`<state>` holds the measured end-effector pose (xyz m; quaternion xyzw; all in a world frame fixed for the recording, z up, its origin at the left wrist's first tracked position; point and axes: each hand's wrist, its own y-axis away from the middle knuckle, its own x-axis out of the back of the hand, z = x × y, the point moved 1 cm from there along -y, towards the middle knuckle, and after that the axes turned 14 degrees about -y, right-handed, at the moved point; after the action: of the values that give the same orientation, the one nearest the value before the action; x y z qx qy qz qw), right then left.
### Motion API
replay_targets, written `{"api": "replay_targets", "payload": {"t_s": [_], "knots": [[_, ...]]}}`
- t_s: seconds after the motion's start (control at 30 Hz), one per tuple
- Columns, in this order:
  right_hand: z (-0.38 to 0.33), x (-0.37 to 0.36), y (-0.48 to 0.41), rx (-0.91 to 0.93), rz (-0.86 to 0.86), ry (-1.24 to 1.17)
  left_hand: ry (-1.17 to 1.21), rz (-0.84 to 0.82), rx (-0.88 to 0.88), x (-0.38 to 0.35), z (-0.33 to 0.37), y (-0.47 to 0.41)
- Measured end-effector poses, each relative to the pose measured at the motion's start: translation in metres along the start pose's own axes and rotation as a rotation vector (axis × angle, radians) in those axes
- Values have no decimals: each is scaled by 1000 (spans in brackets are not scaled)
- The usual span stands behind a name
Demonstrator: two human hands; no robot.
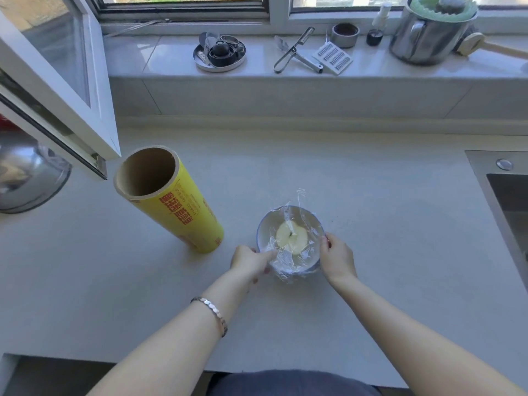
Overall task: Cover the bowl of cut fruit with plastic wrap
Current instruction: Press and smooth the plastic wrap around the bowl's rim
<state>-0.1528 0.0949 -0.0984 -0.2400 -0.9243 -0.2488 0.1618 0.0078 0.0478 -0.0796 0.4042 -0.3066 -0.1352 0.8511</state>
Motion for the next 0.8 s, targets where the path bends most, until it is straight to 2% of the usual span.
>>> {"api": "replay_targets", "payload": {"t_s": [0.1, 0.23, 0.3, 0.43, 0.6, 0.7, 0.8], "knots": [[1, 1, 3, -15, 27, -20, 8, 40, -9, 3, -1, -3], [9, -4, 9, -72, 83, -92, -54, 241, -192, 6, -4, -4], [16, -9, 13, -107, 95, -158, 48, 290, -196, 1, -6, -10], [21, -13, 28, -241, 88, -333, 328, 309, -56, -12, -4, -18], [19, -4, 25, -370, 46, -337, 269, 285, -90, -14, 6, -27], [8, 12, 0, -264, 23, -359, 218, 245, -146, -7, 3, -28], [-7, 20, -21, -200, -131, -335, 209, 194, -198, -1, -3, -27]]}}
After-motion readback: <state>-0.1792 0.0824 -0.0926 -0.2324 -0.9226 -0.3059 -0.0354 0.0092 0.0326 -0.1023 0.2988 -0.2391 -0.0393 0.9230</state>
